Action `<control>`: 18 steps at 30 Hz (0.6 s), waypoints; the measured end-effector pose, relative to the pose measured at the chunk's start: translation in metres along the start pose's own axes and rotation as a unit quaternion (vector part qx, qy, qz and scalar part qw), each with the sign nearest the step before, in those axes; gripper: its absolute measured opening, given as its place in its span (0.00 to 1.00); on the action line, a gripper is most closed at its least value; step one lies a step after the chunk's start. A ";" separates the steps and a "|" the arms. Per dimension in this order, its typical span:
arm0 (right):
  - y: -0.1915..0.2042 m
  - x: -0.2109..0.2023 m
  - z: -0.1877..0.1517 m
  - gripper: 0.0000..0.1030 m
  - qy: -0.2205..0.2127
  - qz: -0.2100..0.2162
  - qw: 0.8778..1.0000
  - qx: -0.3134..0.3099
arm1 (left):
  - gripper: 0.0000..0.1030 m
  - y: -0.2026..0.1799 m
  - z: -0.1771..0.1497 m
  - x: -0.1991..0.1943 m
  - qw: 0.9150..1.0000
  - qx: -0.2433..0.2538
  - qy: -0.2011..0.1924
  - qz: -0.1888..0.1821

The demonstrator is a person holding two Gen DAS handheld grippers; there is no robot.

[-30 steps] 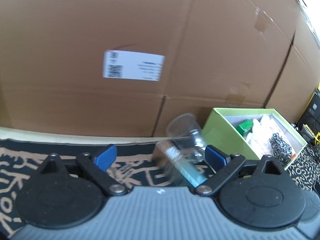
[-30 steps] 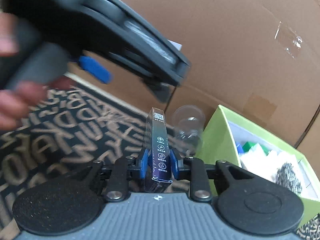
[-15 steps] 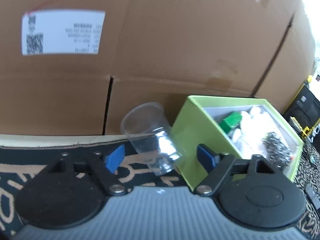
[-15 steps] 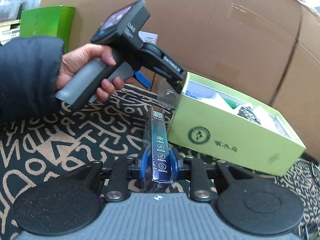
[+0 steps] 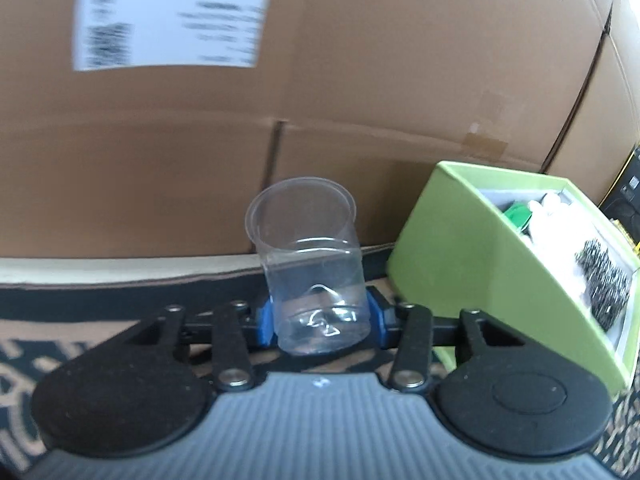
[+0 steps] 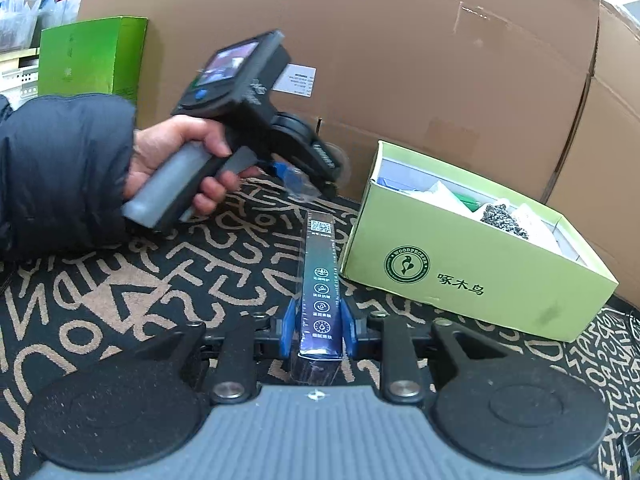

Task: Organize objects
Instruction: 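Grasp the clear plastic cup with the left gripper while the right gripper holds the boxed item, then carry the cup and boxed item into the shoebox and release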

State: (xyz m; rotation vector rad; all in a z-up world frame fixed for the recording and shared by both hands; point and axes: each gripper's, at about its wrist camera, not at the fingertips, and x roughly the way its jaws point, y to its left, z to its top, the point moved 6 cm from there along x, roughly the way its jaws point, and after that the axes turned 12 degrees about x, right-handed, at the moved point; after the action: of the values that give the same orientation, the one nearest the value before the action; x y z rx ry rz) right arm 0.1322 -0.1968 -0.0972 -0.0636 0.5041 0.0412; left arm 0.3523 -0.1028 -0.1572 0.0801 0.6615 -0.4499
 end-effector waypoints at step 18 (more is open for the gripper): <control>0.008 0.016 0.025 0.33 0.023 0.018 0.998 0.049 | 0.69 0.016 -0.036 -0.070 0.994 0.034 0.034 0.094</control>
State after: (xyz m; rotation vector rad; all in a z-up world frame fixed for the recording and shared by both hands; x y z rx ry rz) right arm 0.1583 -0.1868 -0.0833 0.0400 0.5535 0.0496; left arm 0.2897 -0.0539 -0.1436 0.2206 0.6993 -0.2885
